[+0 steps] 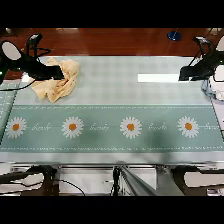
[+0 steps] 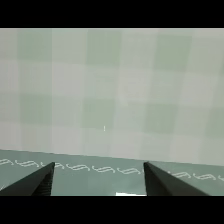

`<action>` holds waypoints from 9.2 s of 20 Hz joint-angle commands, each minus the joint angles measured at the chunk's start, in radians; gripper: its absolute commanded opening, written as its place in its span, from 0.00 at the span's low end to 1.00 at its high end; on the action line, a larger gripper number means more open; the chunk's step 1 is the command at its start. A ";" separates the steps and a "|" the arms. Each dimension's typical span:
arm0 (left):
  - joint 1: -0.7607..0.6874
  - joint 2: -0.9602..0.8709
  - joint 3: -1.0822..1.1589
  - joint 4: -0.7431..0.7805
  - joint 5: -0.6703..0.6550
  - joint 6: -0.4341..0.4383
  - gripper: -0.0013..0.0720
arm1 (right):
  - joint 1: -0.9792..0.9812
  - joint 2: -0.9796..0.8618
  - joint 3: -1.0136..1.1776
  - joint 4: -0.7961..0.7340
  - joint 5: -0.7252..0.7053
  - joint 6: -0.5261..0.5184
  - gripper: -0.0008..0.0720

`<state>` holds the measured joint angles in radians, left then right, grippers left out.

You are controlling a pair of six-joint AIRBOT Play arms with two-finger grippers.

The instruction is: Fold the shirts.

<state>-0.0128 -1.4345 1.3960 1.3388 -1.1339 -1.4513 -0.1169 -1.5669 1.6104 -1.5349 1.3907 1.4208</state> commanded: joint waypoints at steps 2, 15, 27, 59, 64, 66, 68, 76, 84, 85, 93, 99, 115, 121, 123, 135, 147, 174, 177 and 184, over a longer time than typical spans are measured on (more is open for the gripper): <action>0.000 0.000 0.001 0.000 0.000 0.000 1.00 | 0.000 -0.001 0.000 0.000 0.000 0.000 0.86; 0.000 0.000 0.001 0.000 0.000 0.000 1.00 | 0.000 -0.001 0.000 0.007 0.002 0.000 0.86; 0.000 -0.001 0.001 0.000 0.001 0.000 1.00 | 0.000 -0.001 0.000 0.007 0.008 0.000 0.86; 0.058 -0.363 0.011 0.177 0.441 0.075 0.61 | 0.000 -0.001 0.000 0.008 -0.003 0.009 0.85; 0.058 -0.357 0.128 0.177 0.214 0.075 0.08 | 0.000 -0.001 0.000 0.007 0.000 0.008 0.85; 0.056 -0.326 0.256 0.177 0.108 0.075 0.08 | 0.000 -0.001 0.000 0.002 0.008 0.007 0.85; 0.048 -0.259 0.409 0.177 0.043 0.074 0.08 | 0.000 -0.001 0.000 -0.024 0.019 0.003 0.85; -0.148 0.186 0.676 0.175 -0.012 0.066 0.08 | -0.001 0.012 0.000 -0.046 0.155 0.004 0.85; -0.475 0.327 0.623 0.176 -0.056 -0.013 0.08 | -0.001 0.139 0.000 -0.045 0.169 0.008 0.84; -0.510 0.309 0.600 0.176 -0.056 -0.030 0.08 | -0.001 0.154 0.000 -0.045 0.169 0.009 0.84; -0.637 0.106 0.534 0.200 -0.056 -0.039 0.08 | -0.001 0.235 0.000 -0.042 0.153 0.012 0.84; -0.638 0.194 0.535 0.275 -0.055 -0.038 0.08 | -0.001 0.235 0.000 -0.043 0.088 0.012 0.84; -0.877 -0.345 0.531 0.001 0.150 -0.038 0.08 | -0.001 0.235 0.000 -0.027 0.051 0.023 0.84; -0.870 -0.504 0.536 -0.219 0.019 -0.099 0.99 | -0.001 0.235 0.000 -0.027 0.045 0.023 0.84; -0.793 -0.474 0.573 -0.166 -0.175 -0.084 0.97 | -0.001 0.235 0.000 -0.027 0.046 0.023 0.84; -0.037 -0.134 0.295 -0.317 -0.600 0.031 0.95 | -0.001 0.235 0.000 -0.046 0.059 0.021 0.84; -0.078 -0.164 -0.389 -0.816 -0.217 0.340 1.00 | -0.001 0.206 0.000 -0.046 0.061 0.010 0.84; -0.356 -0.362 -0.183 -0.858 -0.149 0.221 0.08 | -0.270 0.198 -0.259 0.248 0.109 -0.104 0.86; -0.356 -0.362 -0.183 -0.858 -0.149 0.229 0.08 | -0.358 0.198 -0.415 0.464 0.098 -0.180 0.86; -0.355 -0.362 -0.183 -0.858 -0.150 0.228 0.08 | -0.268 0.198 -0.612 0.565 -0.065 -0.264 0.86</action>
<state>-0.3687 -1.7962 1.2125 0.4808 -1.2819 -1.2255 -0.4137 -1.3682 1.0714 -1.0519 1.4044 1.1984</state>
